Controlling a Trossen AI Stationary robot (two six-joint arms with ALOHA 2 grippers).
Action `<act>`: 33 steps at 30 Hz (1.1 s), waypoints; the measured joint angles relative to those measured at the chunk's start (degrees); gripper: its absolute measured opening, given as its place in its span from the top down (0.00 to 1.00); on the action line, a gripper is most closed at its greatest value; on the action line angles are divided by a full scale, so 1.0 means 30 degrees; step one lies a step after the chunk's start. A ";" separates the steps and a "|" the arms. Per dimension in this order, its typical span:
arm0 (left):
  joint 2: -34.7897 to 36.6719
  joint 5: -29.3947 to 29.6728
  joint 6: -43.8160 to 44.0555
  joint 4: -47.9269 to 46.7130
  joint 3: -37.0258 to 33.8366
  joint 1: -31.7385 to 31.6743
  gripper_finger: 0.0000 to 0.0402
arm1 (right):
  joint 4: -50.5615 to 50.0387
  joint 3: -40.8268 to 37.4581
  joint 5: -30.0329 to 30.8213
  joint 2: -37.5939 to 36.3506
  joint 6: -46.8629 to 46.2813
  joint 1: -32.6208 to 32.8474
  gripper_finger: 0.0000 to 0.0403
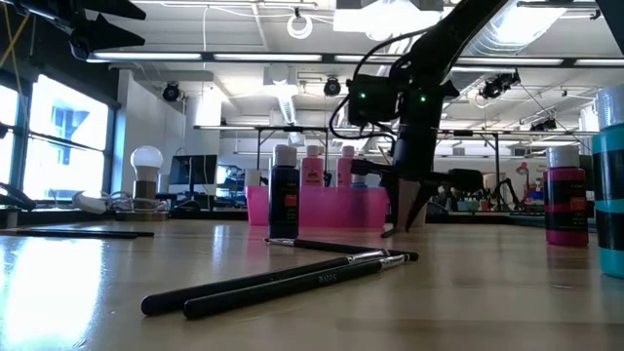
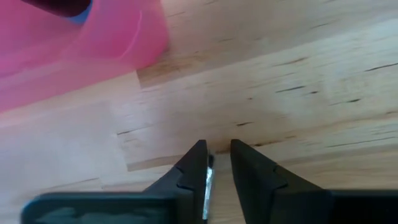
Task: Pick & Place Paint Supplies
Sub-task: Put the silver paintbrush into the white cup
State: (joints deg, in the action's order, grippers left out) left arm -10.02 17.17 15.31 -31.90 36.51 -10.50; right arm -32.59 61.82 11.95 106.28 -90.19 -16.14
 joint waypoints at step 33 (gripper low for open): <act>0.0000 -0.0002 -0.0007 -0.0064 0.0000 0.0004 0.32 | -0.0051 0.0000 -0.0051 0.0007 0.1654 0.0000 0.99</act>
State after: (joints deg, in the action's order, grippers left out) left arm -10.02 17.16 15.29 -32.09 36.51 -10.49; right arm -32.74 61.82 11.80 106.30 -85.23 -16.14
